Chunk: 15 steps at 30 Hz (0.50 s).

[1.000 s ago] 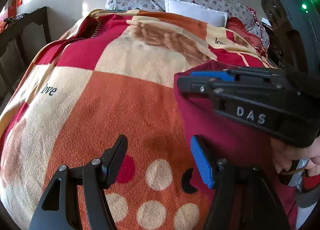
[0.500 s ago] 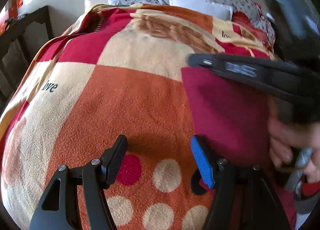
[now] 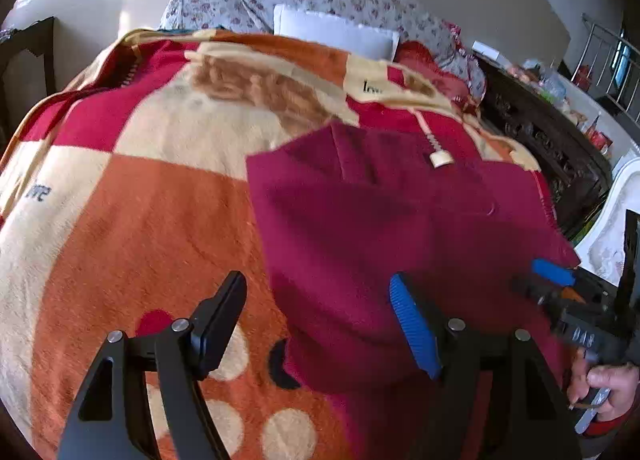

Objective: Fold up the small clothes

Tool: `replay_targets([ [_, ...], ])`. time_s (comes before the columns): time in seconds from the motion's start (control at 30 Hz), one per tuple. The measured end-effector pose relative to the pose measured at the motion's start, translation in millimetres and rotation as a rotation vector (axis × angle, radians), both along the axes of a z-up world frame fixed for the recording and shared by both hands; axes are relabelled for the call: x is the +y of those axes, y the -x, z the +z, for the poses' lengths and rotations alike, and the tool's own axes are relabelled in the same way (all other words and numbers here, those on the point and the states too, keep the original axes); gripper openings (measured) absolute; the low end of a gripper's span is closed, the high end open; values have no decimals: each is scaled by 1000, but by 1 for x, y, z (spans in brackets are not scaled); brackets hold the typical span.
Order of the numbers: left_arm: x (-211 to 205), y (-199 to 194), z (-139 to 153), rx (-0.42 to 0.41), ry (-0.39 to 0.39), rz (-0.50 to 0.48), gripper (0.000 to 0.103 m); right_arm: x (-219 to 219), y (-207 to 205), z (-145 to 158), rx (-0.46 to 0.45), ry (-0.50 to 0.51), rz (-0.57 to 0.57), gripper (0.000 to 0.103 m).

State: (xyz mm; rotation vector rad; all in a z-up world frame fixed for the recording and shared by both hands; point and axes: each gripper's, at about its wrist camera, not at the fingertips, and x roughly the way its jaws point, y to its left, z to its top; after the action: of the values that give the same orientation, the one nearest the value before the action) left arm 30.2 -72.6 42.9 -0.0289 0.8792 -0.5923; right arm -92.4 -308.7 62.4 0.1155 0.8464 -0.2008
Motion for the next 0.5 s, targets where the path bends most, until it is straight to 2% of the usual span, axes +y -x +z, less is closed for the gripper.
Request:
replay_targets([
  [0.1,-7,-1,-10,4,-51,3,74,-26,3,-3,-45,-3,-73,59],
  [0.2,-12,-3,-17,7,-92,11,75,-27,9,6,-73,25,-95,59],
  [0.27,-10,-2,-15,6,-83,13,76,-28,17,16,-104,42,-116,59],
  [0.33,-6,0,-10,-10,-57,17,76,-38,24,21,-128,12,-160,61],
  [0.4,-4,1,-6,-26,-35,23,76,-47,25,19,-116,7,-199,61],
  [0.47,-5,2,-4,-39,-36,25,76,-56,19,7,-67,-1,-219,61],
  [0.5,-5,3,-4,-43,-38,24,76,-61,14,-3,-35,-38,-217,61],
])
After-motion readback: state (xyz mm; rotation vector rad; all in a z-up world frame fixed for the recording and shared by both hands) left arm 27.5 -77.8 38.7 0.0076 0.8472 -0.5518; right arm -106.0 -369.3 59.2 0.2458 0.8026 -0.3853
